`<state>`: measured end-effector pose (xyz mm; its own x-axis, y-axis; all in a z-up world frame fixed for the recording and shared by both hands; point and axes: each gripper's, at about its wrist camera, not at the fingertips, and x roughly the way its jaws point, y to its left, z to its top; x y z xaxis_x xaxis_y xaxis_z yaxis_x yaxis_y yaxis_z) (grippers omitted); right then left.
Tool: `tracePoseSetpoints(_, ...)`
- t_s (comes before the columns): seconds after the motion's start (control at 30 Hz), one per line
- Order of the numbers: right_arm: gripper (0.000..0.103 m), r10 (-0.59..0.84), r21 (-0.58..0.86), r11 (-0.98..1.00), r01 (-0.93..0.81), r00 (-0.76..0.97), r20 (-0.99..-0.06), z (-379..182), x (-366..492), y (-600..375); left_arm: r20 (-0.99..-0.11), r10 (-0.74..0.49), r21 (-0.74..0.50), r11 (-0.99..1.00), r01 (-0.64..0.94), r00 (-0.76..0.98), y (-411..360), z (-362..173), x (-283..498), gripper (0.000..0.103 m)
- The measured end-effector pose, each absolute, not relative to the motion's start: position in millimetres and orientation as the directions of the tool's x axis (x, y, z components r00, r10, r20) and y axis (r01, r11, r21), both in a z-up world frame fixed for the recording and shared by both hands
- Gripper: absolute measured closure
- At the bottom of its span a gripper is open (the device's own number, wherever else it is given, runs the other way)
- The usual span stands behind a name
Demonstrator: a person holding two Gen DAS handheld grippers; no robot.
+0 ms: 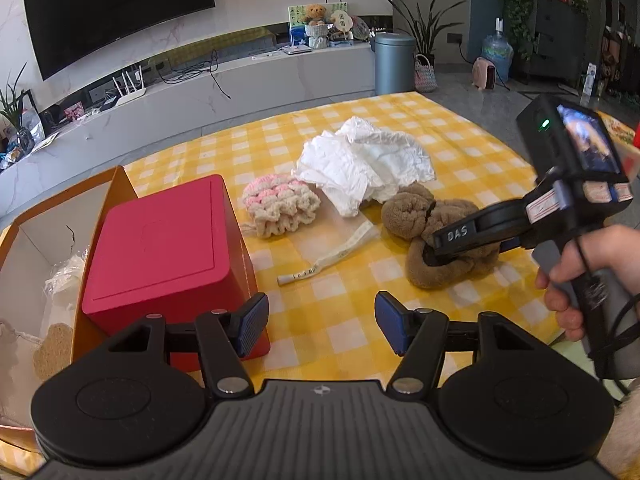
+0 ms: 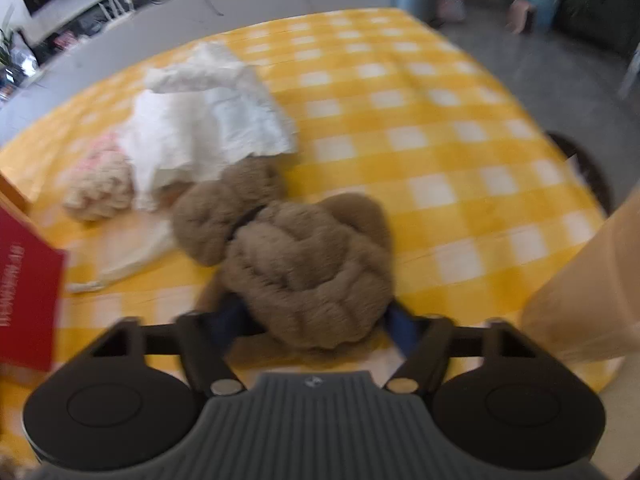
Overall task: Organize soft objects
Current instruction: 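Lower the right tool onto the brown teddy bear and close it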
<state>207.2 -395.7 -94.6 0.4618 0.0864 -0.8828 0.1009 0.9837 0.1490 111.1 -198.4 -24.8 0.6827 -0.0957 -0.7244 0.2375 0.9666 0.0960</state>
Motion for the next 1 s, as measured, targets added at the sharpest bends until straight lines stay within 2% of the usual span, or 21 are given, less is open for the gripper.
tracePoseSetpoints(0.1,0.058,0.073,0.119,0.990,0.073,0.458,-0.886,-89.8,196.6,-393.2,-0.730,-0.092,0.092,0.969,0.231,0.677,-195.6,-26.8,110.6,0.031)
tracePoseSetpoints(0.2,0.056,0.045,0.084,0.994,0.070,0.440,-0.897,-85.8,182.8,-389.5,-0.740,-0.088,0.078,0.974,0.215,0.667,-190.5,-26.9,111.0,0.031)
tracePoseSetpoints(0.23,0.053,0.040,0.076,0.995,0.068,0.433,-0.901,-85.8,178.2,-388.6,-0.744,-0.089,0.070,0.975,0.209,0.662,-188.4,-26.5,111.4,0.031)
tracePoseSetpoints(0.27,0.039,0.031,0.073,0.994,0.083,0.427,-0.904,-85.9,174.7,-389.4,-0.745,-0.092,0.061,0.977,0.205,0.660,-186.4,-26.0,111.4,0.031)
tracePoseSetpoints(0.3,0.019,0.016,0.069,0.991,0.110,0.425,-0.905,-85.1,171.4,-391.5,-0.745,-0.095,0.054,0.978,0.202,0.660,-185.2,-25.1,111.1,0.031)
tracePoseSetpoints(0.37,0.003,-0.016,0.064,0.984,0.164,0.447,-0.894,-79.5,167.6,-399.9,-0.739,-0.101,0.043,0.980,0.197,0.666,-182.4,-22.9,109.9,0.032)
tracePoseSetpoints(0.53,0.003,0.044,0.151,0.974,0.167,0.518,-0.854,-67.1,175.8,-406.1,-0.730,-0.146,-0.020,0.981,0.193,0.667,-174.2,-18.8,108.4,0.032)
tracePoseSetpoints(0.83,0.004,-0.104,-0.123,0.992,-0.011,0.461,-0.881,-92.8,206.8,-356.7,-0.735,-0.133,-0.014,0.983,0.182,0.664,-175.0,-24.0,111.8,0.031)
tracePoseSetpoints(0.9,0.018,-0.081,-0.102,0.995,-0.022,0.449,-0.890,-95.5,208.7,-356.7,-0.743,-0.129,-0.012,0.984,0.178,0.657,-175.1,-26.5,112.7,0.032)
tracePoseSetpoints(0.97,0.021,-0.060,-0.072,0.997,-0.011,0.441,-0.896,-96.1,207.2,-360.5,-0.746,-0.126,-0.007,0.983,0.181,0.654,-175.1,-26.7,112.2,0.032)
tracePoseSetpoints(1.0,0.029,-0.059,-0.068,0.998,-0.004,0.441,-0.896,-95.5,206.6,-362.4,-0.743,-0.126,-0.005,0.983,0.183,0.657,-175.2,-26.0,111.5,0.032)
